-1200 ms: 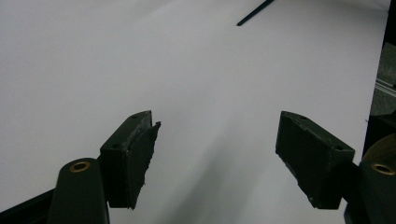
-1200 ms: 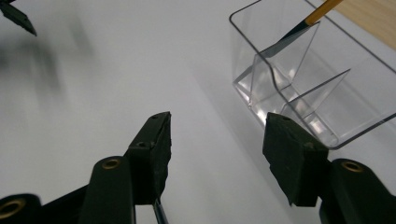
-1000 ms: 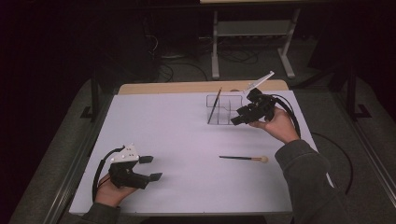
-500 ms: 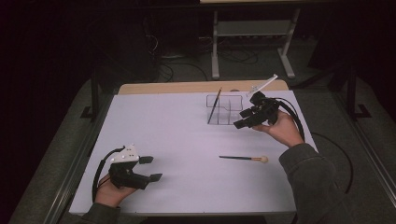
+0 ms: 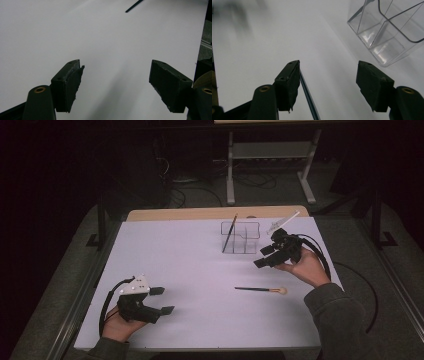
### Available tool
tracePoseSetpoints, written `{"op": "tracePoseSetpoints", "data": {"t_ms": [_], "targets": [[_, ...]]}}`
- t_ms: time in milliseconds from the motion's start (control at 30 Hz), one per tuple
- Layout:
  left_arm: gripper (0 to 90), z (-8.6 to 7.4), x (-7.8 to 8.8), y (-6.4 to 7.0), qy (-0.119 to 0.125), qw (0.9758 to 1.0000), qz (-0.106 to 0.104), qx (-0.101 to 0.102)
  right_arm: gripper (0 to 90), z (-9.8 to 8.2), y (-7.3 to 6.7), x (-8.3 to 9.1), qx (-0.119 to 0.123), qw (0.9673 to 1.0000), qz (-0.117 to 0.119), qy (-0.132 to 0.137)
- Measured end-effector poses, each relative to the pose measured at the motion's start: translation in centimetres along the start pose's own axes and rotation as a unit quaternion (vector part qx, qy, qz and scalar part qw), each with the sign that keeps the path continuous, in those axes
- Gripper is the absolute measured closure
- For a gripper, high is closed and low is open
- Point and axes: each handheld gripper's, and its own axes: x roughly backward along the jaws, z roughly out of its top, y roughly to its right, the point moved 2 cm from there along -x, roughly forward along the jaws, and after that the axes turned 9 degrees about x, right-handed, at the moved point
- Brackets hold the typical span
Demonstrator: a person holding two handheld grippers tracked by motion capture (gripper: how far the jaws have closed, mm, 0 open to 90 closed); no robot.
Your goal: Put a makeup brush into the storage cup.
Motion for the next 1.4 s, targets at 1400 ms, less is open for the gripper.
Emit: {"op": "tracePoseSetpoints", "data": {"t_ms": [1400], "targets": [[23.1, 0.1, 0.2, 0.3, 0.003, 1.0000, 0.002, -0.001, 42.3, -4.4, -1.8, -1.2, 0.024, 0.9988, 0.017, -0.038]]}}
